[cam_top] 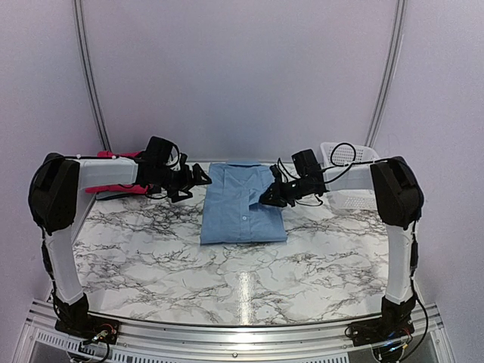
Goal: Fold and stack the mixed laundry pile
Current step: Adjust the 2/3-rectangle-folded shirt at the center of the board.
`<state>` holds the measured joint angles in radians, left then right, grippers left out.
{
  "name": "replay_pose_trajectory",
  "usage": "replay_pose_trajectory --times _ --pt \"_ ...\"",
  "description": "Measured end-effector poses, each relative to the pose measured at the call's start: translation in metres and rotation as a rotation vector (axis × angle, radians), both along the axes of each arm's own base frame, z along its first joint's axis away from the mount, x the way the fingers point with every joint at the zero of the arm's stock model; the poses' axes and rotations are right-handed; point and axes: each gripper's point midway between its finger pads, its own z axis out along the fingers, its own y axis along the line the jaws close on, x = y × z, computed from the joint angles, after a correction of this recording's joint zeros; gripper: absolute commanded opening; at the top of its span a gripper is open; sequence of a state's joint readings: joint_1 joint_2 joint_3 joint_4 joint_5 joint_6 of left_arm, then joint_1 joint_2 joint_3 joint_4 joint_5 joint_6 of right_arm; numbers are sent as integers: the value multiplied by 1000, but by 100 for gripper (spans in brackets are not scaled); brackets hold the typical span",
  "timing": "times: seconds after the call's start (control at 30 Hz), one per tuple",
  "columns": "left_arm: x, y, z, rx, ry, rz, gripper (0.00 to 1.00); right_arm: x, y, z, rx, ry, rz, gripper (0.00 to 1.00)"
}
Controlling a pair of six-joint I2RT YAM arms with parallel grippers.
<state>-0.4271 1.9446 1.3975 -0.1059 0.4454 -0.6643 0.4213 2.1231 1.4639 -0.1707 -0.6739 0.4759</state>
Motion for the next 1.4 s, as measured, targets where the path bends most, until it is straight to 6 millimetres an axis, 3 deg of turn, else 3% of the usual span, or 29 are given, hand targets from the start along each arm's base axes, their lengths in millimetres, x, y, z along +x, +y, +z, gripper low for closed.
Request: replay_pose_trajectory --times 0.17,0.47,0.83,1.0,1.13,1.3,1.4 --pt "1 0 -9 5 17 -2 99 1 16 -1 47 22 31 19" --pt "9 -2 -1 -13 2 -6 99 -1 31 -19 118 103 55 23" --pt "11 0 -6 -12 13 -2 99 16 50 9 268 87 54 30" --pt "13 2 -8 -11 18 2 99 26 54 -9 268 119 36 35" --pt "13 2 -9 -9 16 0 99 27 49 -35 223 168 -5 37" --pt "13 2 -9 -2 5 -12 99 29 33 -37 156 159 -79 36" --pt "13 2 -9 4 -3 -18 99 27 15 -34 83 144 -139 29"
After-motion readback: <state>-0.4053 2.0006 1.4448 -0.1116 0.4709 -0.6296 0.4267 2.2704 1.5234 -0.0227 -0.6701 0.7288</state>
